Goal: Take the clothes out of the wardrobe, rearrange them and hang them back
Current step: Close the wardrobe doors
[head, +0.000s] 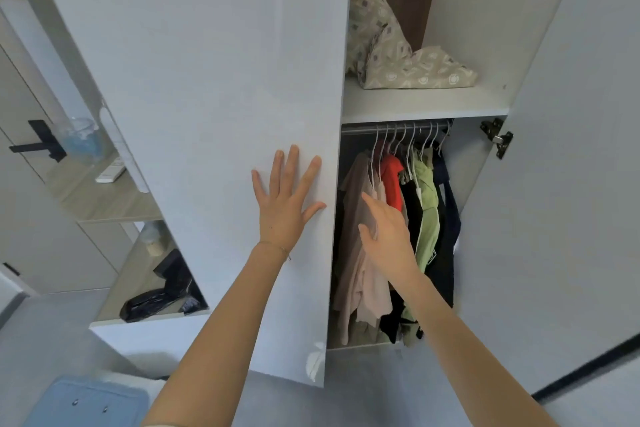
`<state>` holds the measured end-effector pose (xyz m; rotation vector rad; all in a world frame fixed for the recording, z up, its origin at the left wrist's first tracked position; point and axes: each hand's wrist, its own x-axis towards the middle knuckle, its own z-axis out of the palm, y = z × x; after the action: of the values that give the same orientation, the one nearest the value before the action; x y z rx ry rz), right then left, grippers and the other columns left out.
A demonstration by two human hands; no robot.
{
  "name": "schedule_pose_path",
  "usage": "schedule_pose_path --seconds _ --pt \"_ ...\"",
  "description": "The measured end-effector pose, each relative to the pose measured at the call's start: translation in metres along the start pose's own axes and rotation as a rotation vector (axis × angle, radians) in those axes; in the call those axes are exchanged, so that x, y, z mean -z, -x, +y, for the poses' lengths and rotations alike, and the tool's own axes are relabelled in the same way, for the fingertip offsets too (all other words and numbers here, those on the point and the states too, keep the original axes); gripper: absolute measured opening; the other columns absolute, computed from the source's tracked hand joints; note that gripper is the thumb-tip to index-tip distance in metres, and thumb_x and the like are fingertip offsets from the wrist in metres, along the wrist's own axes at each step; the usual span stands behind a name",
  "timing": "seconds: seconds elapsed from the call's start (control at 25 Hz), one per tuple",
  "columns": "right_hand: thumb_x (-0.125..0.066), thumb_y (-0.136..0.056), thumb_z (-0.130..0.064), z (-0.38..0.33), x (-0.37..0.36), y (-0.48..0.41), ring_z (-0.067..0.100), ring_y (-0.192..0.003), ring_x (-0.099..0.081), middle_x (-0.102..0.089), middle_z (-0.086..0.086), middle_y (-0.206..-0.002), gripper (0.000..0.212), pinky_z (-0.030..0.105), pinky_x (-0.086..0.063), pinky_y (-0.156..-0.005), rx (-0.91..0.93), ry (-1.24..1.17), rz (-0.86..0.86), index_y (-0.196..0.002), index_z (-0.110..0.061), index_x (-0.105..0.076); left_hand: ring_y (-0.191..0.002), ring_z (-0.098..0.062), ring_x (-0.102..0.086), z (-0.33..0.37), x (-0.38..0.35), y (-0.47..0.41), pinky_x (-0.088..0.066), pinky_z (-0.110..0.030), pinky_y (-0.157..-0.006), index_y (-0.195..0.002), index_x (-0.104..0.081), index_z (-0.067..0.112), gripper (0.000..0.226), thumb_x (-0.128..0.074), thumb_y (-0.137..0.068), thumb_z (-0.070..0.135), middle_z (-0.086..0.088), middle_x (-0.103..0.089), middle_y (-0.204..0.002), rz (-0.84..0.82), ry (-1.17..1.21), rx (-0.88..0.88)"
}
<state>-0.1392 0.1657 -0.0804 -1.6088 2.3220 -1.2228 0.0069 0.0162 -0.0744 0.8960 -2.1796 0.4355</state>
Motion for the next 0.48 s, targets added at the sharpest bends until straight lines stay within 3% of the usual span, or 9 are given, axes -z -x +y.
schedule_pose_path --seconds 0.48 --pt "-0.058 -0.094 -0.011 0.048 -0.015 -0.088 0.019 -0.138 -0.037 -0.048 0.000 -0.144 0.055 0.043 -0.029 -0.116 -0.014 0.014 0.007 -0.146 -0.018 -0.040 -0.148 -0.029 -0.005 0.005 -0.080 -0.067 -0.025 -0.074 -0.102 -0.153 -0.006 0.034 0.087 -0.058 -0.087 0.055 -0.007 -0.007 -0.160 0.101 -0.071 0.143"
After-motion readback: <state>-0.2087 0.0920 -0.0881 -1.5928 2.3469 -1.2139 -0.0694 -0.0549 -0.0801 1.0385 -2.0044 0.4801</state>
